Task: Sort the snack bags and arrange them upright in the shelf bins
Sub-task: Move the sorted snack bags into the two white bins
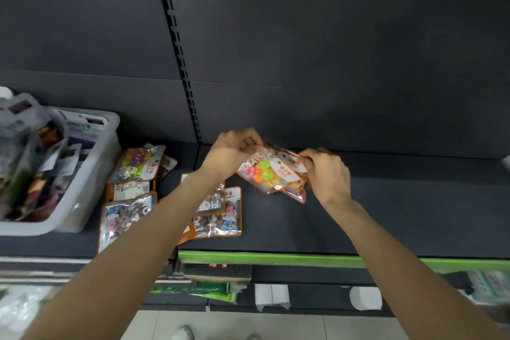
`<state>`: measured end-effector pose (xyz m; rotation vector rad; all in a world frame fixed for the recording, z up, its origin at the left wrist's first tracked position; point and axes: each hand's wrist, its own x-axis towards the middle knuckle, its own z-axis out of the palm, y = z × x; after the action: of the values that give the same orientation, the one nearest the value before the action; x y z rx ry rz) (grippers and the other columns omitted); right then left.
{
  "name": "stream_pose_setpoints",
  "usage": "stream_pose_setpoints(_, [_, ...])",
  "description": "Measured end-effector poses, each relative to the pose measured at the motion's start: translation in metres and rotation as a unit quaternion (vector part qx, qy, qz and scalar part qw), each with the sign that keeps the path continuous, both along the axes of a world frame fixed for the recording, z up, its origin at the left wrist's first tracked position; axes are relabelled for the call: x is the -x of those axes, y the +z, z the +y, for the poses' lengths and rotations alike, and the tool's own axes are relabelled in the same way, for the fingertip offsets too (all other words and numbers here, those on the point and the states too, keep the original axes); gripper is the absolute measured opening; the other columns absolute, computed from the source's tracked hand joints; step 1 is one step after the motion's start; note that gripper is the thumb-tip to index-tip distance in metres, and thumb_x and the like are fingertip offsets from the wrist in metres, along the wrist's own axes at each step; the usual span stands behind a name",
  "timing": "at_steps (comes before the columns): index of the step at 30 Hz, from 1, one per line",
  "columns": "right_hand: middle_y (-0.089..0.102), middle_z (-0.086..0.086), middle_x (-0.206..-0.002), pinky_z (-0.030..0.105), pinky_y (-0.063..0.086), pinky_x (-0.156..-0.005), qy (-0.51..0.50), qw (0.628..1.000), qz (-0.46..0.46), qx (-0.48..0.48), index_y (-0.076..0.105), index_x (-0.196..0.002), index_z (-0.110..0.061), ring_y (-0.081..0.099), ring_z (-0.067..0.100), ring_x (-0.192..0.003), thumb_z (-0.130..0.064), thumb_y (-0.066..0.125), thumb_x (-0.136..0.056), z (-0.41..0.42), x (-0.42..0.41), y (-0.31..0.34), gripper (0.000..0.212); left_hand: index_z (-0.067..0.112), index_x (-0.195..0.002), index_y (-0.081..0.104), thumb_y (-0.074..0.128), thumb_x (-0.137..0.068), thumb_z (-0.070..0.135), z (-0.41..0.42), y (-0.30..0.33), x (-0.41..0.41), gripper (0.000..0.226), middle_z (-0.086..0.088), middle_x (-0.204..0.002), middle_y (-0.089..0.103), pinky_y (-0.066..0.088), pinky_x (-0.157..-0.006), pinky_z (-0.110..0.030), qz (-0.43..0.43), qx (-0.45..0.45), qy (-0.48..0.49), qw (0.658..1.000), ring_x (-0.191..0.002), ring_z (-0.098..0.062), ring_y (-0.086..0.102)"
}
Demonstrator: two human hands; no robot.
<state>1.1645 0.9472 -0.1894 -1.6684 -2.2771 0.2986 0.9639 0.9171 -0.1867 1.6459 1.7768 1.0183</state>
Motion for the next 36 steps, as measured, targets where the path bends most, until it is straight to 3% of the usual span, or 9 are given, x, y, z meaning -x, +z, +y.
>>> stream_pose_setpoints(3, [0.063,0.005,-0.107,0.031,0.041,-0.066,0.016,1.0,-0.004,-0.023,0.065,-0.113,-0.021,0.063,0.028,-0.091,-0.021,0.046,-0.098,-0.007,0.004,0.016,0.024,0.013,-0.083,0.066,0.064,-0.085,0.005,-0.03,0.021,0.009,0.008,0.008,-0.073,0.066,0.049,-0.07,-0.021,0.01,-0.061,0.056,0.997,-0.071,-0.01,0.063])
stream_pose_setpoints(8, [0.064,0.006,-0.106,0.028,0.037,-0.063,0.068,0.995,0.022,-0.064,0.065,-0.112,-0.019,0.063,0.027,-0.089,-0.023,0.046,-0.098,-0.033,0.044,0.054,0.024,0.013,-0.086,0.066,0.063,-0.087,0.007,-0.082,0.048,0.052,0.008,0.019,-0.072,0.061,0.042,-0.065,-0.003,0.018,-0.098,0.174,0.98,-0.068,0.009,0.058])
stream_pose_setpoints(14, [0.066,0.005,-0.1,0.031,0.048,-0.066,0.175,0.977,0.089,-0.079,0.068,-0.108,-0.014,0.063,0.021,-0.085,-0.02,0.051,-0.097,-0.092,0.144,0.094,0.021,0.013,-0.086,0.062,0.061,-0.091,0.014,-0.169,0.07,0.14,0.005,0.009,-0.072,0.061,0.05,-0.067,-0.029,0.01,-0.135,0.267,0.954,-0.067,-0.005,0.057])
stream_pose_setpoints(18, [0.065,0.005,-0.096,0.032,0.047,-0.066,0.206,0.968,0.103,-0.098,0.069,-0.103,-0.013,0.062,0.022,-0.086,-0.017,0.05,-0.096,-0.139,0.224,0.109,0.021,0.018,-0.086,0.059,0.06,-0.092,0.015,-0.229,0.086,0.208,0.007,0.012,-0.071,0.059,0.045,-0.064,-0.024,0.007,-0.144,0.331,0.932,-0.068,-0.002,0.056])
stream_pose_setpoints(22, [0.068,0.003,-0.089,0.036,0.051,-0.068,0.194,0.967,0.149,-0.071,0.071,-0.089,-0.015,0.062,0.022,-0.083,-0.016,0.051,-0.093,-0.201,0.317,0.114,0.02,0.018,-0.087,0.057,0.057,-0.092,0.013,-0.296,0.099,0.299,0.008,0.006,-0.069,0.06,0.045,-0.06,-0.026,0.022,-0.149,0.346,0.926,-0.065,-0.015,0.058])
stream_pose_setpoints(26, [0.07,0.002,-0.087,0.038,0.05,-0.075,0.182,0.963,0.183,-0.076,0.071,-0.085,-0.014,0.063,0.02,-0.082,-0.014,0.053,-0.091,-0.259,0.401,0.115,0.019,0.019,-0.088,0.056,0.057,-0.092,0.013,-0.359,0.109,0.387,0.007,0.01,-0.068,0.058,0.036,-0.052,-0.013,0.047,-0.155,0.367,0.916,-0.062,-0.005,0.055])
stream_pose_setpoints(30, [0.07,0.002,-0.081,0.026,0.041,-0.071,0.169,0.956,0.233,-0.058,0.07,-0.082,-0.009,0.062,0.016,-0.077,-0.01,0.053,-0.091,-0.299,0.476,0.126,0.02,0.017,-0.091,0.058,0.056,-0.092,0.012,-0.406,0.11,0.468,0.005,0.007,-0.068,0.058,0.043,-0.058,-0.027,0.028,-0.151,0.413,0.898,-0.061,-0.008,0.056])
stream_pose_setpoints(33, [0.07,0.007,-0.076,0.022,0.036,-0.079,0.176,0.948,0.259,-0.059,0.07,-0.079,-0.005,0.061,0.021,-0.071,-0.01,0.052,-0.091,-0.314,0.529,0.134,0.022,0.016,-0.092,0.058,0.055,-0.093,0.013,-0.424,0.113,0.518,0.005,0.003,-0.073,0.06,0.051,-0.063,-0.037,0.005,-0.151,0.446,0.882,-0.066,-0.022,0.061])
stream_pose_setpoints(36, [0.066,-0.002,-0.077,0.008,0.029,-0.063,0.181,0.944,0.269,-0.066,0.071,-0.084,-0.008,0.056,0.012,-0.072,-0.01,0.053,-0.091,-0.316,0.579,0.142,0.019,0.01,-0.097,0.059,0.052,-0.094,0.014,-0.427,0.116,0.562,0.009,0.001,-0.086,0.06,0.039,-0.063,-0.027,0.026,-0.142,0.476,0.867,-0.073,-0.015,0.055])
